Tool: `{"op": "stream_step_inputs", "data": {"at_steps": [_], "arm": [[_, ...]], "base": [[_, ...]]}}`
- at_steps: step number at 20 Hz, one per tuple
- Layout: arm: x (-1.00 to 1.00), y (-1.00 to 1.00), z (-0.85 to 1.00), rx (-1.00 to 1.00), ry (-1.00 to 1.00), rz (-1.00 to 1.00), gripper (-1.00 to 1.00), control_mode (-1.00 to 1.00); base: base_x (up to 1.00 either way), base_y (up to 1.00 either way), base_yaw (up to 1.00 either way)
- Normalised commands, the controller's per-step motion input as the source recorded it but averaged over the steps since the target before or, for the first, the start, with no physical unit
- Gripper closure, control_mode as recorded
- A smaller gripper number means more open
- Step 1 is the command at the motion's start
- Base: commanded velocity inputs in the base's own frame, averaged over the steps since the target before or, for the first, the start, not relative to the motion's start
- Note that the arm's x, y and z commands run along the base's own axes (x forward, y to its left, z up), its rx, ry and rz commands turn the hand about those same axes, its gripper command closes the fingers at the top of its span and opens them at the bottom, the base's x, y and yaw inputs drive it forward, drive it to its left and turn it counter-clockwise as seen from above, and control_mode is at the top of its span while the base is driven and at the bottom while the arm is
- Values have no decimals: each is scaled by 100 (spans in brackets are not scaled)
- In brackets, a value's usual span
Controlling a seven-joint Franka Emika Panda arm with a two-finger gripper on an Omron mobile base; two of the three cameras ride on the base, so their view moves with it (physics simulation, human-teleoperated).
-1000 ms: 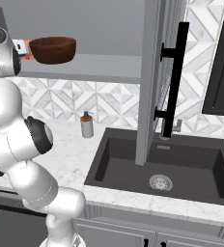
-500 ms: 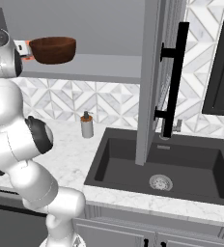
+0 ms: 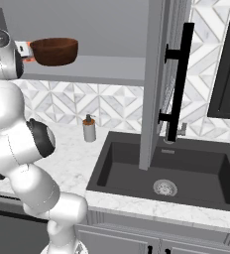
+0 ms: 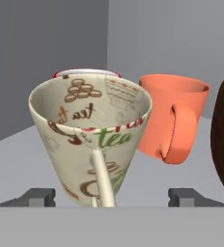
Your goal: Gather all objects into one cabinet and sort the glasses and bowls to opposite sides.
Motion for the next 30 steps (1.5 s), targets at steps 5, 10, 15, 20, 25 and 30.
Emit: {"op": "stream_step_inputs", "data": {"at_steps": [5,10,15,20,25,30], "arm": [[-2,-4,8,0,0,-1,-100,-100],[-35,-39,26,0,0,-7,-100,-100],[-48,-58,18,0,0,-13,-100,-100],[-46,-66,15,1,0,-19,-100,-100],[-21,-68,19,7,0,-22,-100,-100],[-3,-70,18,13,0,-22,-100,-100]], "base": [[0,0,0],[0,0,0],[0,0,0],[0,0,0],[0,0,0],[0,0,0]]}}
